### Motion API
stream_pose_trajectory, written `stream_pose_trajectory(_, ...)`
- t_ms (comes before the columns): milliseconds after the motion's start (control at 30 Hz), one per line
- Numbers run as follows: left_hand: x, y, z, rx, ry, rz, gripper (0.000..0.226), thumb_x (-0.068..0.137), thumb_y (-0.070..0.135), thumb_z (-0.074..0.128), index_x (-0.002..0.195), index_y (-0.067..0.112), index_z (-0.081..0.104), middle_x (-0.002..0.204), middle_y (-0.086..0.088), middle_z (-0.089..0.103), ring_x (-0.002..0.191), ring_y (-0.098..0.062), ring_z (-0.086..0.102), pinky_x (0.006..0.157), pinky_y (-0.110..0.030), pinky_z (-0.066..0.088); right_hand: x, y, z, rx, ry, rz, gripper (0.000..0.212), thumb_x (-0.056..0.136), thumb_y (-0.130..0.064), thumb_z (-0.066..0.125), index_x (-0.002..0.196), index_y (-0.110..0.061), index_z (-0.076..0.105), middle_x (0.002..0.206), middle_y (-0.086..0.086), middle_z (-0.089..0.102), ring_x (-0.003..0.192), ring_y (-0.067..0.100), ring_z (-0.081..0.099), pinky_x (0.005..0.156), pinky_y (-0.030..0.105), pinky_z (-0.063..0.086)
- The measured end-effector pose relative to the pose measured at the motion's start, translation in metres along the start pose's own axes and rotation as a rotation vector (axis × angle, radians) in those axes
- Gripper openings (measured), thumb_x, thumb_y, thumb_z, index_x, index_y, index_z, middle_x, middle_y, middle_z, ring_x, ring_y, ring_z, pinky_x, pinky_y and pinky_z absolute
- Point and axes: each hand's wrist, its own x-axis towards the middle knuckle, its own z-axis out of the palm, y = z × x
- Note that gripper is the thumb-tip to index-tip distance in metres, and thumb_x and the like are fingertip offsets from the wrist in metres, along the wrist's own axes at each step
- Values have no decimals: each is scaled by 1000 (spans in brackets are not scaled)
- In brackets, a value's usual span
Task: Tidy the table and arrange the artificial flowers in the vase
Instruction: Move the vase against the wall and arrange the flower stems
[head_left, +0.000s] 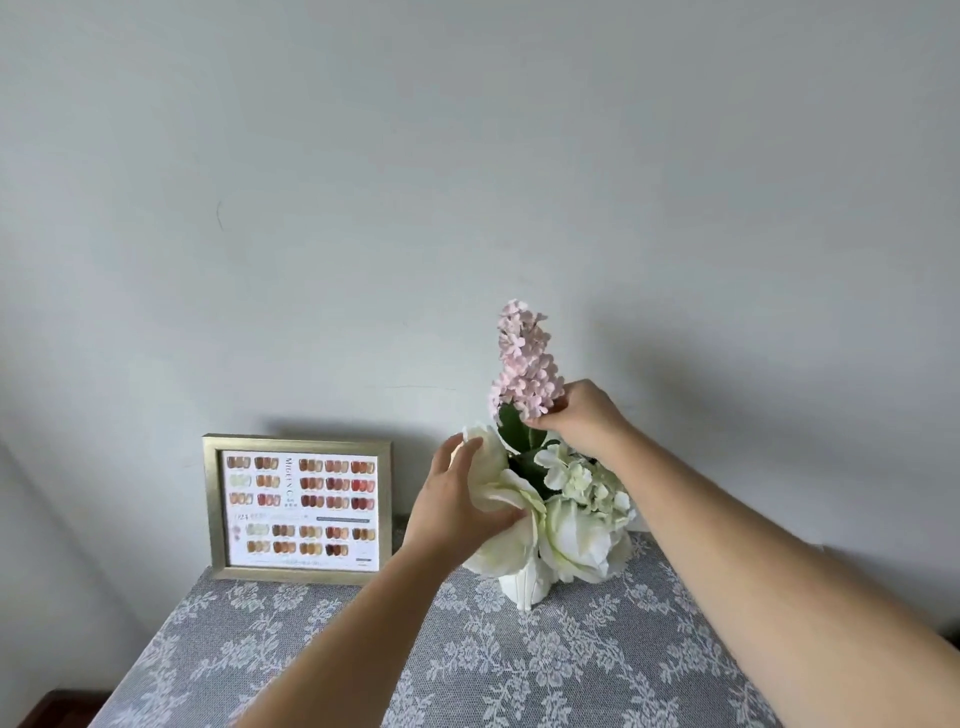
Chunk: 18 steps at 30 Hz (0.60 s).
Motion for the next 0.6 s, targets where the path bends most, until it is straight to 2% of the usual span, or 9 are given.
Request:
stream_pose_trajectory(67, 1, 2, 0, -19, -7, -18, 96, 56, 53, 77, 136, 24, 35, 146, 8, 27, 119, -14, 47, 95, -28, 41, -8, -1, 2, -28, -10, -25, 25, 68, -23, 79, 57, -22, 57, 52, -11, 56, 47, 7, 52, 39, 17, 35)
stream_pose_trajectory(133, 2, 3, 0, -29, -14, -36, 98, 55, 54, 77, 137, 22, 34, 147, 8, 26, 119, -13, 47, 95, -27, 40, -12, 0, 7, -84, -38, -44, 23, 69, -24, 79, 59, -22, 58, 57, -7, 59, 53, 12, 55, 46, 20, 37)
stream_pose_trajectory(233, 4, 3, 0, -9, -14, -45, 99, 55, 55, 77, 137, 18, 35, 147, 6, 26, 119, -14, 47, 94, -24, 38, -16, 2, 13, -150, -56, -21, 24, 69, -27, 79, 70, -10, 62, 67, 6, 63, 60, 21, 56, 55, 28, 41)
stream_pose_trajectory(300, 4, 3, 0, -12, -10, -43, 98, 54, 58, 76, 134, 17, 38, 146, 6, 27, 116, -13, 48, 90, -21, 37, -18, 7, 19, -214, -56, -20, 24, 70, -26, 79, 69, -8, 62, 67, 4, 64, 61, 21, 58, 57, 28, 41)
stream_pose_trajectory(433, 4, 3, 1, -23, 1, -49, 98, 56, 57, 76, 137, 18, 35, 146, 5, 28, 116, -12, 47, 87, -19, 32, -20, 14, 26, -287, -34, -1, 8, 76, -11, 62, 68, -12, 61, 67, 3, 63, 69, 25, 61, 63, 29, 39)
stream_pose_trajectory(567, 5, 4, 2, -29, -9, -69, 95, 55, 56, 76, 135, 22, 37, 145, 6, 28, 117, -15, 48, 86, -21, 33, -18, 16, 23, -304, 2, 11, 19, 76, -5, 55, 61, -17, 54, 61, -1, 58, 67, 24, 58, 66, 29, 38)
stream_pose_trajectory(600, 6, 5, 2, -27, -15, -72, 95, 55, 56, 76, 135, 23, 36, 145, 6, 27, 117, -15, 48, 87, -21, 34, -17, 16, 21, -324, 0, 10, 15, 76, -6, 55, 64, -16, 56, 63, 0, 59, 68, 24, 58, 68, 30, 39)
